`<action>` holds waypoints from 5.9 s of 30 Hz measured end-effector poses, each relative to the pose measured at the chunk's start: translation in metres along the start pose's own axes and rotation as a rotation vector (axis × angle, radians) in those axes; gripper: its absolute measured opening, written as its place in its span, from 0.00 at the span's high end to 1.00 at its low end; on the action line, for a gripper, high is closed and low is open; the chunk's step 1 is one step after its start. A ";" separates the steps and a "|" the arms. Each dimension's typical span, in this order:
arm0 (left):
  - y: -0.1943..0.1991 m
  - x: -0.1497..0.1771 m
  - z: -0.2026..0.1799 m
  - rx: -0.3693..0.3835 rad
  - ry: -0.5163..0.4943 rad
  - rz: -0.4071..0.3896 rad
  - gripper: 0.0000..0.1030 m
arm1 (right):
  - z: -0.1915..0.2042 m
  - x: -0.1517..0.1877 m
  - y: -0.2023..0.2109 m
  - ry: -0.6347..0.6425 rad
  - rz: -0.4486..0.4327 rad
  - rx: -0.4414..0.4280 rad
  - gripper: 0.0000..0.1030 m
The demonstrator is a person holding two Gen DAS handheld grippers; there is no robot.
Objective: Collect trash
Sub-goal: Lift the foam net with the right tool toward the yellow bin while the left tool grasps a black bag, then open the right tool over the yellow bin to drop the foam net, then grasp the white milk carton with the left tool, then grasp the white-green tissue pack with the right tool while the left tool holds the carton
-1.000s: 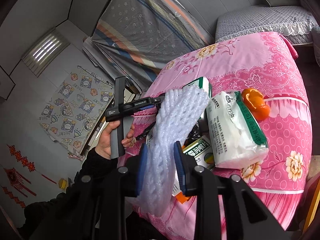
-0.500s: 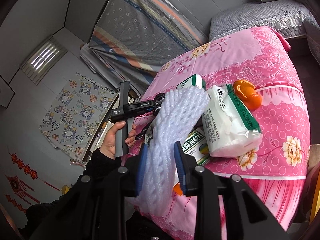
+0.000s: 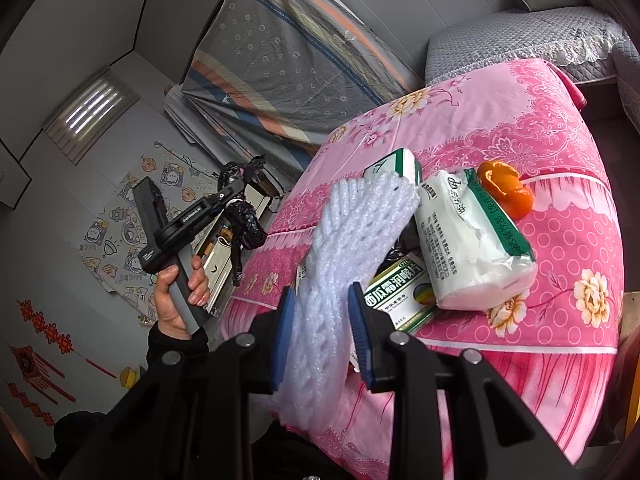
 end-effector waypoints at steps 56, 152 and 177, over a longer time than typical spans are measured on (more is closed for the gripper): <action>-0.161 0.151 -0.530 0.707 -0.419 0.368 0.72 | -0.279 0.074 0.254 -0.511 -0.467 0.610 0.74; -0.032 0.118 0.005 0.345 -0.482 0.224 0.36 | -0.077 -0.024 -0.031 0.175 0.125 0.491 0.20; -0.012 0.126 0.006 0.402 -0.328 0.180 0.37 | -0.131 -0.038 -0.127 -0.018 0.503 0.530 0.13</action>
Point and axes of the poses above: each gripper's, at about its wrist camera, not at the fingertips, and y roughly against the way its jaws point, z to its left, x to its underside, the point moved 7 cm from there along -y, roughly the way its jaws point, and after that the axes turned 1 degree about -x, right-handed, at the moved point
